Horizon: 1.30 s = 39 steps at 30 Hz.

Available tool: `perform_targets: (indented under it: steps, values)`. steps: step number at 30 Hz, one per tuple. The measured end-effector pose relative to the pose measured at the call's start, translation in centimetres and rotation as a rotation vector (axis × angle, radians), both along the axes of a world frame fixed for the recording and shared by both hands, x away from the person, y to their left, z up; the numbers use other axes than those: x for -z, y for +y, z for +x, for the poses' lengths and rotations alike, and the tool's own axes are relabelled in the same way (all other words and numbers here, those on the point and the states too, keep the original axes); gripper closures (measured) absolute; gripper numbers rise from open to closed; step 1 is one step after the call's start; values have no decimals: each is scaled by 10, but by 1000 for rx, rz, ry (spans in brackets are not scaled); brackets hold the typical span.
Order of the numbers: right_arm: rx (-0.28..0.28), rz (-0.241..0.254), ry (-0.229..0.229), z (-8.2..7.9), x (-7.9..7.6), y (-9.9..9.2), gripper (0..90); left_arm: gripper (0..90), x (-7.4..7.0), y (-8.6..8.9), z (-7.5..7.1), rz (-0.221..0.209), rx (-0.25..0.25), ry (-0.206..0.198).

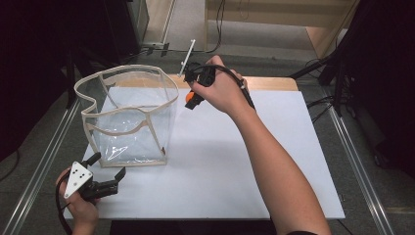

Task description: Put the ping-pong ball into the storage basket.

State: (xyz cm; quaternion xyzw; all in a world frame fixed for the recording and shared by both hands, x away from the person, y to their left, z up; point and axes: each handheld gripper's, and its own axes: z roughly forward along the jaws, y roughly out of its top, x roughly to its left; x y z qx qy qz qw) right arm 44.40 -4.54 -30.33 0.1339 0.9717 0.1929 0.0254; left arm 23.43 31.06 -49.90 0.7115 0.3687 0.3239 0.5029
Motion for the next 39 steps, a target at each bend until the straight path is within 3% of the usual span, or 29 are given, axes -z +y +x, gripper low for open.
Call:
perform_targets:
  steps: [39]
  values:
    - [-48, 15, -16, 2, -36, 24, 478, 36, 0, 1, 0, 2, 4, 2]
